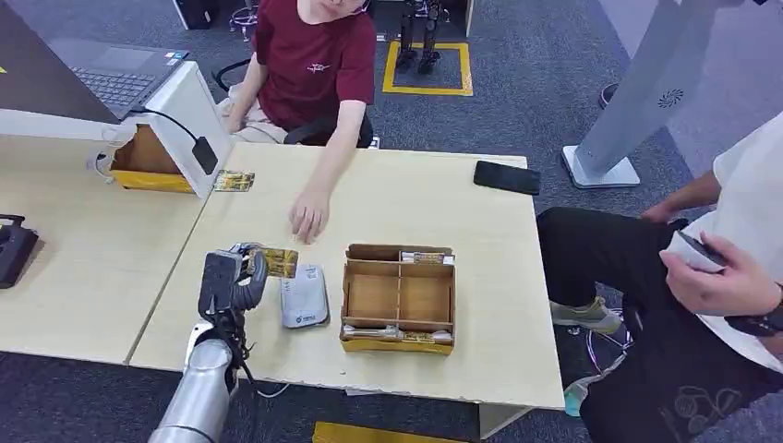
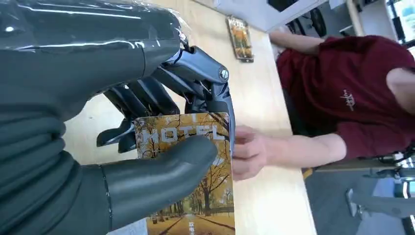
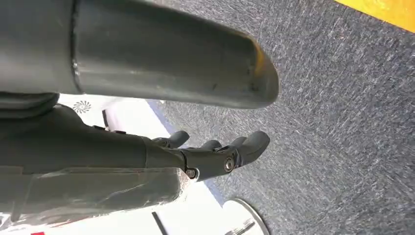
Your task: Pass the card to the sensor for recognition and then transmit it.
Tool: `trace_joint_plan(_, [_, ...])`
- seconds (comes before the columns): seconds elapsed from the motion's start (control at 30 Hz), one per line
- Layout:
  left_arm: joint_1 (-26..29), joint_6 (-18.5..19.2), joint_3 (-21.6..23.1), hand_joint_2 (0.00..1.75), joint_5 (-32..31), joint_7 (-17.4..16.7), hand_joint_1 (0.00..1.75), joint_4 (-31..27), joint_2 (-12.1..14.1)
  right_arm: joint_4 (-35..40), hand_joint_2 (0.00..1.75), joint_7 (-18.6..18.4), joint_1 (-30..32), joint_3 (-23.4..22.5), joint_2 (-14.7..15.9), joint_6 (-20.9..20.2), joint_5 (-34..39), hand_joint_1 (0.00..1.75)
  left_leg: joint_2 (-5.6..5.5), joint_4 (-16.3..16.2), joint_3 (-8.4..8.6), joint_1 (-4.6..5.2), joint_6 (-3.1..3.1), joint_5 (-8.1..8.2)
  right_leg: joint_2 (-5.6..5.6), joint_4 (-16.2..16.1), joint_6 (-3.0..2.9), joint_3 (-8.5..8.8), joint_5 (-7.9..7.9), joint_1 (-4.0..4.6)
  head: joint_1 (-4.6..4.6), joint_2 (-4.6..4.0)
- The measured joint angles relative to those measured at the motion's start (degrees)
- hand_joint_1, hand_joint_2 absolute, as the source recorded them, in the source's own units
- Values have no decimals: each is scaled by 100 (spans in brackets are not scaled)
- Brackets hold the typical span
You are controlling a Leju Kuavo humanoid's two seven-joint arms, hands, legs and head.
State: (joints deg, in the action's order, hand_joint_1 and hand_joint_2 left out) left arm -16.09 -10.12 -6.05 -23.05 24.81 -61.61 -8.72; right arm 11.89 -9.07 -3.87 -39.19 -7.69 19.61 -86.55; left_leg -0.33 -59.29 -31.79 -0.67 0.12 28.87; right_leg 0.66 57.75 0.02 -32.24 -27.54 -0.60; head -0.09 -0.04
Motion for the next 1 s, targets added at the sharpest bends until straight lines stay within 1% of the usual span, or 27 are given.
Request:
trace_joint_plan(0.13, [-63, -4, -99, 175, 366, 20, 175, -215, -15, 0, 0, 0, -1, 0, -17, -7, -5, 0, 0, 0, 0, 0, 0, 0, 0, 0, 0, 0, 0, 0, 0, 0])
trace_joint_plan(0.2, [-155, -48, -149, 175, 385, -17, 175, -269, -15, 0, 0, 9, -3, 0, -31, -9, -11, 0, -1, 0, 0, 0, 0, 0, -1, 0, 0, 0, 0, 0, 0, 0])
trace_joint_plan(0.27, [-259, -399, -175, 175, 225, 40, 175, -315, -13, 0, 0, 7, -5, 2, -37, -42, -18, 0, -1, 0, 0, 0, -3, -3, -1, 0, 0, 0, 1, 0, 0, 0])
trace_joint_plan(0.33, [-322, -896, -188, 175, 60, 222, 175, -339, -15, 0, 0, 24, -7, 28, -37, -76, -18, 0, -1, 0, 0, 0, -4, -3, 0, 1, -1, 0, 1, 0, 0, 0])
trace_joint_plan(0.4, [-363, -1269, -242, 175, -34, 384, 175, -365, -15, 0, 0, 46, -10, 59, -37, -101, -18, 0, -1, 0, 0, 0, -4, -3, 0, 1, -1, 0, 1, 0, 0, 0])
trace_joint_plan(0.47, [-394, -1441, -328, 175, -63, 470, 175, -368, -7, 0, 0, 68, -13, 87, -37, -101, -18, 0, 0, 0, 0, 0, -4, -3, 0, 1, -1, 0, 1, 0, 0, 0])
trace_joint_plan(0.6, [-405, -1521, -465, 175, -80, 599, 175, -368, 17, 0, 0, 66, -20, 138, -37, -101, -18, 0, -1, 0, 0, 0, -4, -3, -1, 1, -1, 0, 1, 0, 0, 0])
trace_joint_plan(0.73, [-405, -1539, -505, 175, -111, 662, 175, -365, 15, 0, 0, 66, -23, 179, -37, -101, -18, 0, -1, 0, 0, 0, -4, -3, 0, 1, -1, 0, 1, 0, 0, 0])
trace_joint_plan(1.0, [-405, -1580, -538, 175, -209, 713, 175, -354, 13, 0, 0, 68, -38, 190, -37, -98, -20, 0, -1, 0, 0, 0, -4, -3, 0, 1, -1, 0, 1, 0, 0, 0])
